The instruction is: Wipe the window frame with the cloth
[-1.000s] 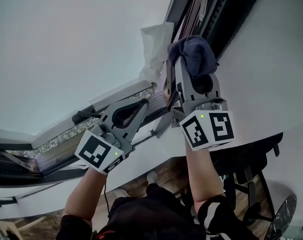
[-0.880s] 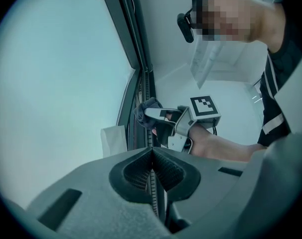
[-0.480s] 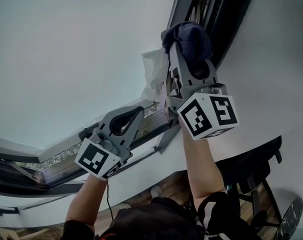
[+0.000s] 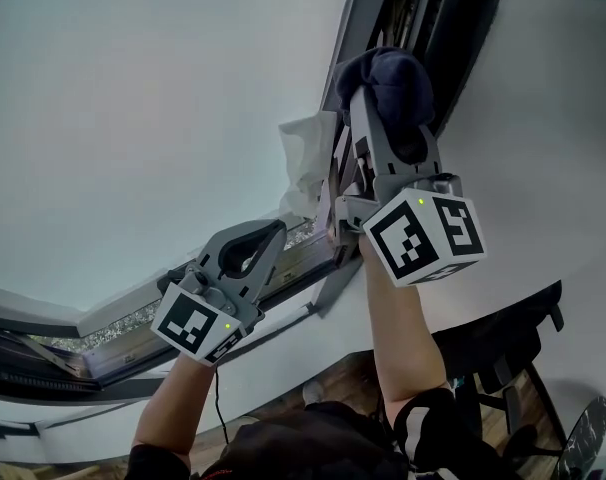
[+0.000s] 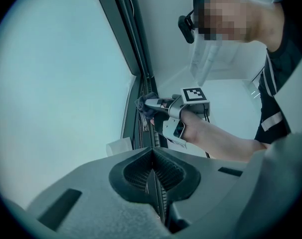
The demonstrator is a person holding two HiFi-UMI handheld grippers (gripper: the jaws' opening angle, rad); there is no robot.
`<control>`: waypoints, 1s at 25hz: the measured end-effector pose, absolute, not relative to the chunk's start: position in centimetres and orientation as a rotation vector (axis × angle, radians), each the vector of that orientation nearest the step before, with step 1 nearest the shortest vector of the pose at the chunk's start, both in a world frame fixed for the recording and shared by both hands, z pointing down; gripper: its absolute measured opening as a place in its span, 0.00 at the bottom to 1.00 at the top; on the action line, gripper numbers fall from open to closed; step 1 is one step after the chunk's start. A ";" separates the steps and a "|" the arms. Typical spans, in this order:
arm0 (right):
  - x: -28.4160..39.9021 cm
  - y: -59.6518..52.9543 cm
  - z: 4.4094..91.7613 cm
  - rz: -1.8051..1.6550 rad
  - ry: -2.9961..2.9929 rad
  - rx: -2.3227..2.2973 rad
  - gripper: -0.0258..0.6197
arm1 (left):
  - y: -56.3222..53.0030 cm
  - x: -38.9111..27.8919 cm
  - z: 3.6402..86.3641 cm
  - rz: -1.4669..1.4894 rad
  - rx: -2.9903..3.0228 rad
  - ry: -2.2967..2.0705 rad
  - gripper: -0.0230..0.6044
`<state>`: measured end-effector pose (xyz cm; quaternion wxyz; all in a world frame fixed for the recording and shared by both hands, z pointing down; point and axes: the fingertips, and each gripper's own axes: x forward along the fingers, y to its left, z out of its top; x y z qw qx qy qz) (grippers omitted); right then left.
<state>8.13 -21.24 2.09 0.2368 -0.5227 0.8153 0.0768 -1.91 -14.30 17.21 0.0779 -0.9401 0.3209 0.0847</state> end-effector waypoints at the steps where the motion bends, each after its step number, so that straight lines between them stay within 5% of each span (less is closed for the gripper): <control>1: 8.2 -21.3 2.3 0.195 2.234 -1.430 0.22 | -14.4 -1.8 17.3 0.252 -2.818 0.958 0.07; 25: 9.2 -21.6 8.7 0.012 2.204 -1.501 0.22 | -13.7 -1.7 20.4 0.194 -2.874 0.912 0.07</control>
